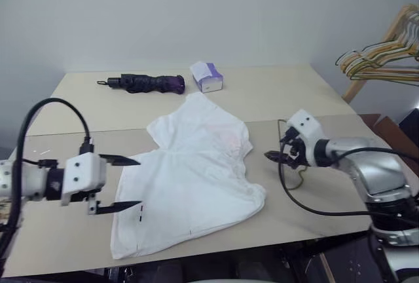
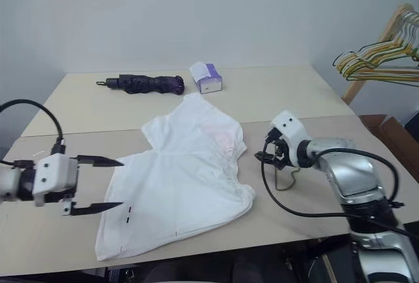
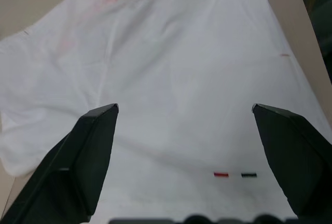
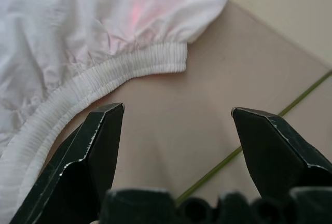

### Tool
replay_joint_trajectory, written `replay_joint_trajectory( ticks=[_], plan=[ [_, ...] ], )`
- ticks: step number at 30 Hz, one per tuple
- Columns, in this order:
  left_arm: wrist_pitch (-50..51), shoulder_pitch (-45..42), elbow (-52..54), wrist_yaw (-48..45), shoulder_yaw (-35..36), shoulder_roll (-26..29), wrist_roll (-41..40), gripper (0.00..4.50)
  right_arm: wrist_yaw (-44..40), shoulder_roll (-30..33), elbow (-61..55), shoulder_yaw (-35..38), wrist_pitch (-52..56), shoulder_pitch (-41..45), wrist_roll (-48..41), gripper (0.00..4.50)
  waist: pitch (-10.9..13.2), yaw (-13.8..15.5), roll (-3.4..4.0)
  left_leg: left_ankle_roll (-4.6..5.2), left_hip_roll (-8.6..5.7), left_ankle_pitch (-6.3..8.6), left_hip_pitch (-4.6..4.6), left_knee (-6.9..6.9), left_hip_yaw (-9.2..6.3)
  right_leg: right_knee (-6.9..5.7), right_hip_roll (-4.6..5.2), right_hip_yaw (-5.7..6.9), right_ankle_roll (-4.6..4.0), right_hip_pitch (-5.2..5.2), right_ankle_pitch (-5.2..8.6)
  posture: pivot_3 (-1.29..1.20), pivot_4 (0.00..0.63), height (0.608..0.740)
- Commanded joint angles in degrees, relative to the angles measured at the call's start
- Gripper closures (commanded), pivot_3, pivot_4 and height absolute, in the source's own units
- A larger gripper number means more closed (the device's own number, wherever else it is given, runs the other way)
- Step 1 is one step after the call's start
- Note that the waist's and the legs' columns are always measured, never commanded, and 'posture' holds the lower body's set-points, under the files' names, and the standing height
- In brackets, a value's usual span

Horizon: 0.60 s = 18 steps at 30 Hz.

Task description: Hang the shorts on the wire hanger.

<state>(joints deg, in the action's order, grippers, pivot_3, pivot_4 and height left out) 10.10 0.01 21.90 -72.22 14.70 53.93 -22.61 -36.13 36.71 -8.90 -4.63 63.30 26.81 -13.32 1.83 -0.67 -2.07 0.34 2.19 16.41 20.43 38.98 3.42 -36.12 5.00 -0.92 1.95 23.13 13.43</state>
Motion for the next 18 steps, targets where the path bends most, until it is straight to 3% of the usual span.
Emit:
replay_joint_trajectory(
  ticks=[1, 10, 14, 18],
  plan=[
    [1.5, -4.8, 1.4, 4.1, -3.0, -2.0, -0.8, 0.01, 6.6, -3.2, 3.7, 2.2, 2.7, 1.0, 2.0, 0.61, 0.0, -0.1, 0.03, -0.02, -0.04, -0.01, 0.06, 0.00, -0.03, -0.01, 0.02, 0.00, 0.02, 0.05, -0.01, -0.02, 0.000, 0.740],
    [0.0, -8.2, 0.9, 4.9, -7.5, -3.4, -0.3, 0.01, 10.9, -6.2, 10.4, 4.0, 1.5, 1.0, 2.0, 0.61, 0.0, -1.7, 0.05, -0.01, -0.13, -0.02, 0.04, 0.00, -0.06, 0.03, 0.07, -0.07, 0.10, 0.03, -0.05, -0.03, 0.000, 0.740],
    [-0.2, -8.5, 0.8, 4.1, -7.7, -3.4, -1.0, 0.01, 7.7, -6.2, 12.7, 5.6, 4.3, 1.6, -1.6, 0.61, 0.0, -2.1, 0.04, 0.00, -0.13, -0.02, 0.00, 0.00, -0.09, 0.04, 0.06, -0.10, 0.11, -0.02, -0.05, -0.03, 0.000, 0.740],
    [-0.9, -9.4, 0.5, 4.7, -8.5, -4.2, -0.5, 0.00, 7.9, -6.2, 15.2, 2.5, 4.8, 1.4, -0.3, 1.58, 0.0, -2.3, 0.03, 0.00, -0.12, -0.02, -0.02, 0.00, -0.09, 0.04, 0.05, -0.11, 0.11, -0.03, -0.05, -0.03, 0.000, 0.740]
  ],
)
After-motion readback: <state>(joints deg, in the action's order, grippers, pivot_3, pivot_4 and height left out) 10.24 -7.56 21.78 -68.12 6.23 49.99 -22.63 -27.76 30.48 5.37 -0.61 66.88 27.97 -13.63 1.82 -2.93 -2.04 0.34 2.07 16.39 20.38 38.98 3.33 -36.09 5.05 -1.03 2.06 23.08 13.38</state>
